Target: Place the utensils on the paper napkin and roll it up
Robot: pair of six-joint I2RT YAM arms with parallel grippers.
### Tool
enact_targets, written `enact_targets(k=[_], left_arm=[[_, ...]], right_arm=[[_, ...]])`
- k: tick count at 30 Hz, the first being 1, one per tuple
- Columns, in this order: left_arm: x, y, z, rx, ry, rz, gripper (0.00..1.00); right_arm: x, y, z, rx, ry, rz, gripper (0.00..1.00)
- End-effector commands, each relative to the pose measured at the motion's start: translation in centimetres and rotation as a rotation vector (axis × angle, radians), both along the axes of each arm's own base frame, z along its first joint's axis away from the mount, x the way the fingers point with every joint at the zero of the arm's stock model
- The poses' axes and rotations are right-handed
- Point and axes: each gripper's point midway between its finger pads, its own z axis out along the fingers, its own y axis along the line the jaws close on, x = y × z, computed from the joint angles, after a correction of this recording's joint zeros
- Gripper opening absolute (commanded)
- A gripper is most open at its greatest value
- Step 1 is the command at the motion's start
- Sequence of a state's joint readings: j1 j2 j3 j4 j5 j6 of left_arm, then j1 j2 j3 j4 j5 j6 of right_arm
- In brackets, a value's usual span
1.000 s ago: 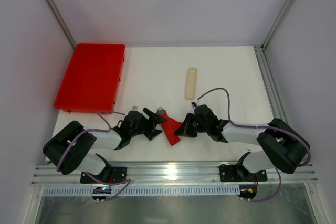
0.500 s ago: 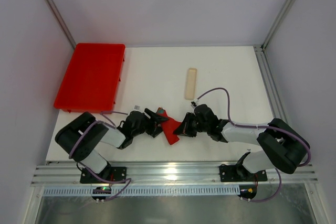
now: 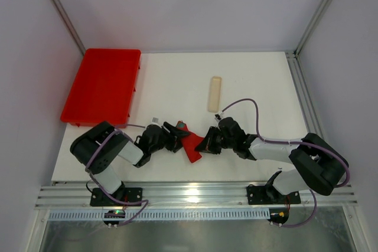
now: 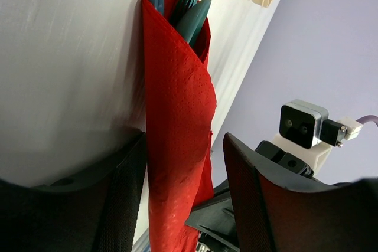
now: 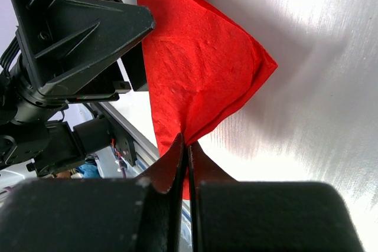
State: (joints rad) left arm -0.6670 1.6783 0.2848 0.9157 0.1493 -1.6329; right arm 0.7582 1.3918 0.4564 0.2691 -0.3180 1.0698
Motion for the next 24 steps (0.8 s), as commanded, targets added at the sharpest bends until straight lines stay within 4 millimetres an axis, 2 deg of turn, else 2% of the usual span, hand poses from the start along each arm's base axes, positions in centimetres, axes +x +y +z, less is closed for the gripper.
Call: enact_targets(k=[1, 18, 23, 24], left_arm=[[0.3, 0.5, -1.2, 0.056, -0.019, -0.002, 0.56], [1.3, -0.3, -1.0, 0.043, -0.105, -0.031, 0.45], [1.6, -0.1, -1.4, 0.045, -0.12, -0.019, 0.35], [1.7, -0.1, -1.1, 0.035, -0.135, -0.022, 0.3]], right_arm=[[1.0, 1.5, 2.5, 0.07, -0.056, 0.014, 0.04], [1.0, 1.5, 1.9, 0.053, -0.049, 0.015, 0.04], [1.0, 1.4, 1.9, 0.053, -0.047, 0.016, 0.04], [0.9, 1.5, 1.8, 0.051, -0.047, 0.019, 0.04]])
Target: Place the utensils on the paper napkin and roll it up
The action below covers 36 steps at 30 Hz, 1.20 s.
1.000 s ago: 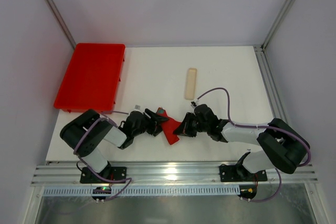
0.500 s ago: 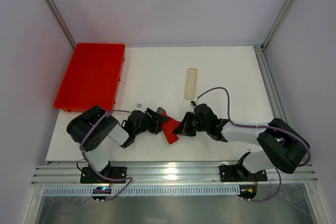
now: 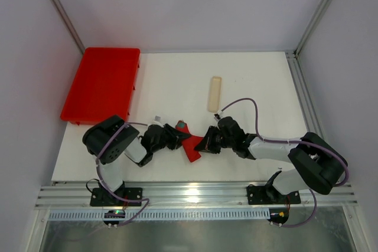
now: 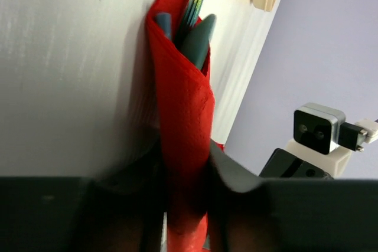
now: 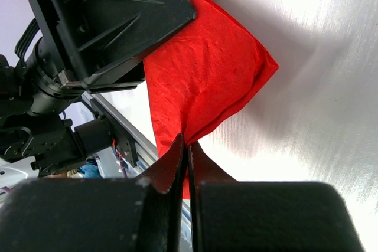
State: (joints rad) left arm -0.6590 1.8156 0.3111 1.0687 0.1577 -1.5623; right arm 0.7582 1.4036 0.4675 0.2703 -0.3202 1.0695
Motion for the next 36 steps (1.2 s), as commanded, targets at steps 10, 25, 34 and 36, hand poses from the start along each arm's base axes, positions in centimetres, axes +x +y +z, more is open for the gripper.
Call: enact_targets(k=[10, 25, 34, 36], left_arm=[[1.1, -0.1, 0.0, -0.022, -0.116, -0.025, 0.0], [0.1, -2.0, 5.4, -0.027, -0.411, -0.234, 0.0], [-2.1, -1.9, 8.3, -0.019, -0.577, -0.344, 0.0], [-2.2, -1.7, 9.4, 0.011, -0.637, -0.354, 0.0]], right_arm=[[0.5, 1.3, 1.5, 0.029, -0.065, 0.06, 0.04], [0.7, -4.5, 3.5, -0.249, -0.296, 0.068, 0.42], [-1.5, -4.0, 7.6, -0.271, -0.49, 0.171, 0.45], [-1.4, -3.6, 8.7, -0.298, -0.538, 0.15, 0.45]])
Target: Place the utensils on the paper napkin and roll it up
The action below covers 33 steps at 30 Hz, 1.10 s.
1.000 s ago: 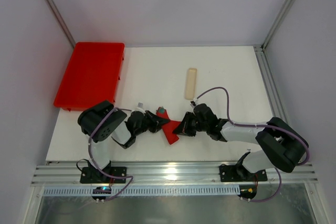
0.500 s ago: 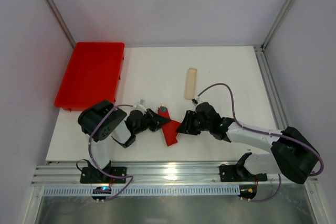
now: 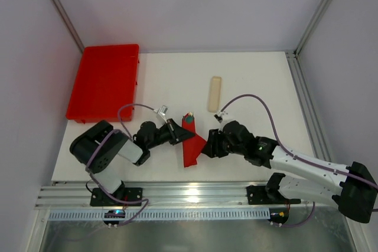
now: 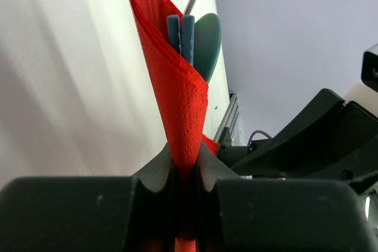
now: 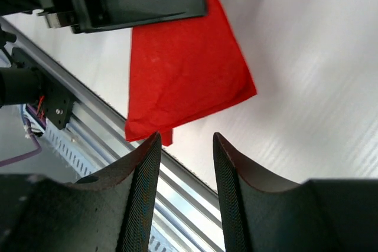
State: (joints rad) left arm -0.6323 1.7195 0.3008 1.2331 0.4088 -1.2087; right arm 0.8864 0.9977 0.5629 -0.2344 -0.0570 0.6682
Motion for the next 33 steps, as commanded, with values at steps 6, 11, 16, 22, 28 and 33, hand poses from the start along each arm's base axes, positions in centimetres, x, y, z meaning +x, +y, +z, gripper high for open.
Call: enact_targets(k=[6, 11, 16, 22, 28, 33], left_arm=[[-0.4, 1.5, 3.6, 0.208, -0.307, -0.014, 0.0], [-1.2, 3.2, 6.0, 0.298, -0.373, 0.011, 0.0], [-1.9, 3.8, 7.8, 0.271, -0.402, 0.027, 0.0], [-2.8, 4.2, 10.1, 0.232, -0.427, 0.041, 0.0], [-3.6, 4.3, 12.3, 0.185, -0.446, 0.039, 0.0], [-4.1, 4.6, 14.0, 0.16, -0.466, 0.046, 0.0]], right_arm=[[-0.5, 3.5, 7.1, -0.003, -0.254, 0.028, 0.45], [-0.7, 4.5, 8.2, 0.004, -0.298, 0.019, 0.46], [-1.7, 6.6, 10.3, 0.063, -0.345, 0.068, 0.49], [-2.0, 8.6, 11.4, 0.075, -0.372, 0.074, 0.56], [-1.8, 11.0, 11.5, 0.076, -0.355, 0.09, 0.58], [-1.8, 12.5, 11.4, 0.095, -0.332, 0.1, 0.58]])
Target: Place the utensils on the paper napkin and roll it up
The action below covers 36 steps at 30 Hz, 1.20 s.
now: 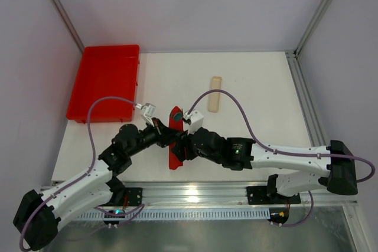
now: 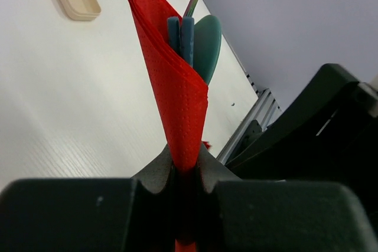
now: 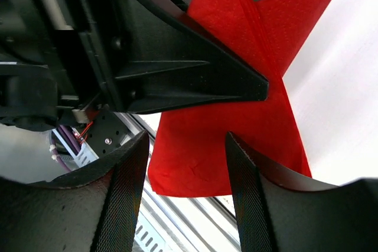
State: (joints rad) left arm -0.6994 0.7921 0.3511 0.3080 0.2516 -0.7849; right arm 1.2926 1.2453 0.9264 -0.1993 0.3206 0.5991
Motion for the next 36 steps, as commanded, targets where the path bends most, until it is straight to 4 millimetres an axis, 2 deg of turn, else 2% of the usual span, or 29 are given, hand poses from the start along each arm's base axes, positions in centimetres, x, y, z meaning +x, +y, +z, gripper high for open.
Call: enact_targets(k=[1, 5, 11, 18, 27, 36], left_arm=[[-0.1, 0.0, 4.0, -0.063, -0.067, 0.002, 0.0], [-0.6, 0.1, 5.6, -0.097, -0.079, -0.009, 0.0], [-1.2, 0.4, 6.7, -0.122, -0.085, -0.016, 0.0], [-1.7, 0.3, 6.8, -0.135, -0.074, -0.035, 0.0], [-2.1, 0.1, 6.8, -0.14, -0.067, -0.058, 0.0], [-2.2, -0.1, 7.8, -0.176, -0.069, -0.069, 0.0]], right_arm=[[0.4, 1.9, 3.0, 0.101, -0.018, -0.011, 0.58], [0.5, 2.1, 2.4, 0.094, -0.003, -0.024, 0.58], [0.1, 1.9, 2.4, 0.095, -0.007, -0.018, 0.58], [-0.1, 1.8, 3.4, 0.149, -0.05, 0.014, 0.59], [0.2, 0.4, 5.5, 0.181, -0.147, 0.032, 0.7], [-0.5, 0.7, 5.4, 0.189, -0.128, 0.07, 0.7]])
